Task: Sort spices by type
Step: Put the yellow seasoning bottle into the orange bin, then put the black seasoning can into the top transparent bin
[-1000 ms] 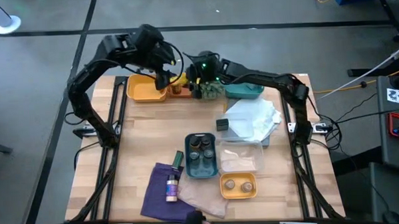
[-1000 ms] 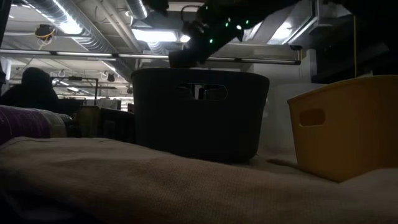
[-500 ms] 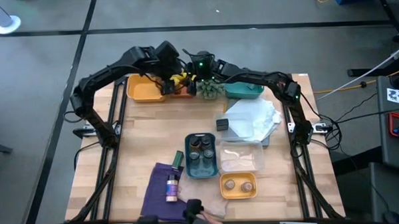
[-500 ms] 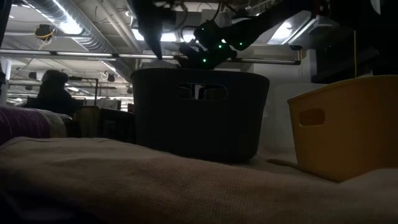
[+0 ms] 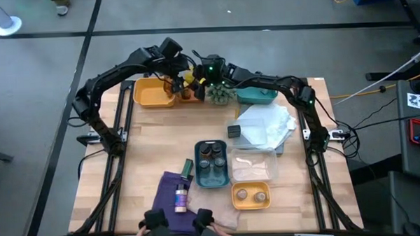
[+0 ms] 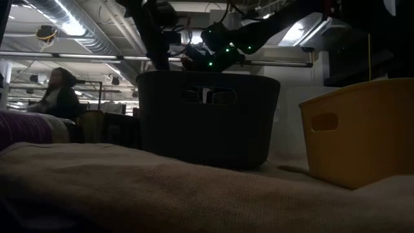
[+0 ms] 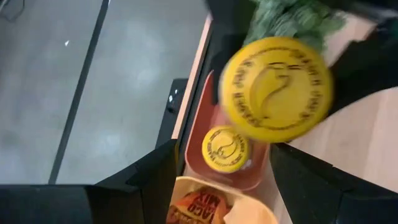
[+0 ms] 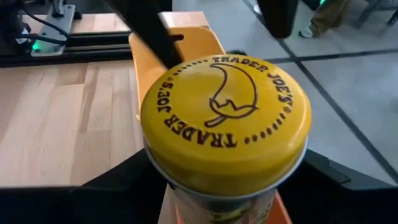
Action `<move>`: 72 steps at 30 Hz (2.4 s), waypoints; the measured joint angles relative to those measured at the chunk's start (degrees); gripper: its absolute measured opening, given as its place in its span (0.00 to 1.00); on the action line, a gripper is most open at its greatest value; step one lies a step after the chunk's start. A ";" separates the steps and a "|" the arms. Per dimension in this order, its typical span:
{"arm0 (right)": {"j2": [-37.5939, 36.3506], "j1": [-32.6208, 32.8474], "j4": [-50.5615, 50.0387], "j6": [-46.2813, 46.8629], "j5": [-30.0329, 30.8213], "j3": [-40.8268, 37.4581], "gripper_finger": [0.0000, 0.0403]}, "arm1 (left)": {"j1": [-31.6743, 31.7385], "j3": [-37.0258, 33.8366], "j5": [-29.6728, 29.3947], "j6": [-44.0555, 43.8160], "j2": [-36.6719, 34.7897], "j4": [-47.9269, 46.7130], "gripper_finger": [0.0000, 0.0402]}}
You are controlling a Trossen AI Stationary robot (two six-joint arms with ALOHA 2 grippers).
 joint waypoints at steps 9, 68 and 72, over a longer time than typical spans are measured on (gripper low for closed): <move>3.32 -0.05 0.08 1.46 0.19 -0.04 0.61 | 0.78 -8.38 -0.04 0.10 -0.02 8.75 0.59; 3.08 0.00 4.68 1.37 1.38 -4.11 0.68 | -0.88 -19.47 0.37 -4.74 0.00 25.46 0.59; 3.08 0.00 2.07 1.31 1.34 -1.43 0.68 | -1.03 -19.41 0.33 -4.96 -0.23 25.54 0.59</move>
